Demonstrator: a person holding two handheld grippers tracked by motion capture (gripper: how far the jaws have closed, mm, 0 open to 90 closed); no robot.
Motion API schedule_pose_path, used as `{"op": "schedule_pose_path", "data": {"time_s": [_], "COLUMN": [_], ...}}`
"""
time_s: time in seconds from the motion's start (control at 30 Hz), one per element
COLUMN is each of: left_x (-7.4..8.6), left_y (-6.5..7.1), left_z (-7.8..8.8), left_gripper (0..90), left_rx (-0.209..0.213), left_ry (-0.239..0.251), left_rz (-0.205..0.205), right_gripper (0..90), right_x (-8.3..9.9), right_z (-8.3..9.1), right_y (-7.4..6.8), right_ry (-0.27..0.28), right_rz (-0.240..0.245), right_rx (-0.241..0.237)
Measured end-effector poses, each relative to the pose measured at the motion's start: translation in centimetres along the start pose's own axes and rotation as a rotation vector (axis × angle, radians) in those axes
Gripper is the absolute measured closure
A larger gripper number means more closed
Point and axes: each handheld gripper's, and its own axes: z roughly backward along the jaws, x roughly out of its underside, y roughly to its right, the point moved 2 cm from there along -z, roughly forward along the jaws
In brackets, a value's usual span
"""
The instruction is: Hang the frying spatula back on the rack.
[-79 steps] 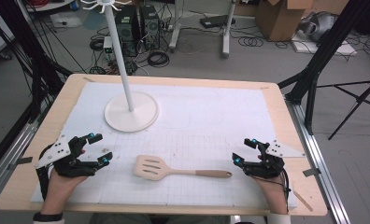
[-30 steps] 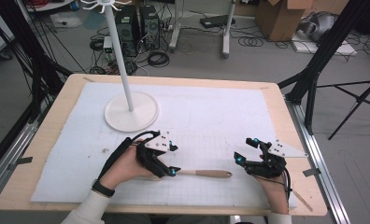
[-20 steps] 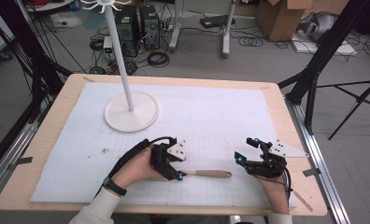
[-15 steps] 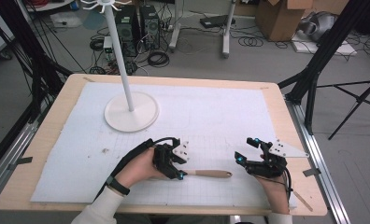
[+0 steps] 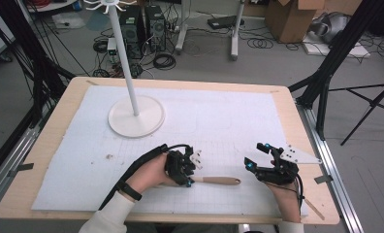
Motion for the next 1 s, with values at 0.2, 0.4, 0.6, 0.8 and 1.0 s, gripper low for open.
{"op": "schedule_pose_path", "data": {"time_s": [0.2,0.4,0.6,0.8,1.0], "left_x": [-0.6,-0.6,-0.4,0.0,1.4], "left_y": [-0.1,-0.1,-0.1,0.2,0.3], "left_z": [-0.2,-0.2,-0.1,0.2,2.3], "left_gripper": [69.3,75.2,77.6,77.7,77.8], "left_rx": [0.016,0.026,0.015,-0.028,-0.126], "left_ry": [-0.053,-0.050,-0.030,0.024,0.158], "left_rz": [0.023,0.014,0.025,0.034,0.064], "right_gripper": [20.7,20.7,20.7,20.9,22.5], "right_x": [-0.1,-0.2,-0.2,-0.4,-0.8], "right_z": [0.0,0.0,0.1,0.5,0.8], "right_y": [0.0,-0.1,-0.1,0.0,-0.3], "right_ry": [0.005,-0.001,0.011,0.035,0.077], "right_rz": [-0.001,0.000,-0.003,-0.005,0.003], "right_rx": [-0.002,-0.011,0.000,0.004,0.023]}}
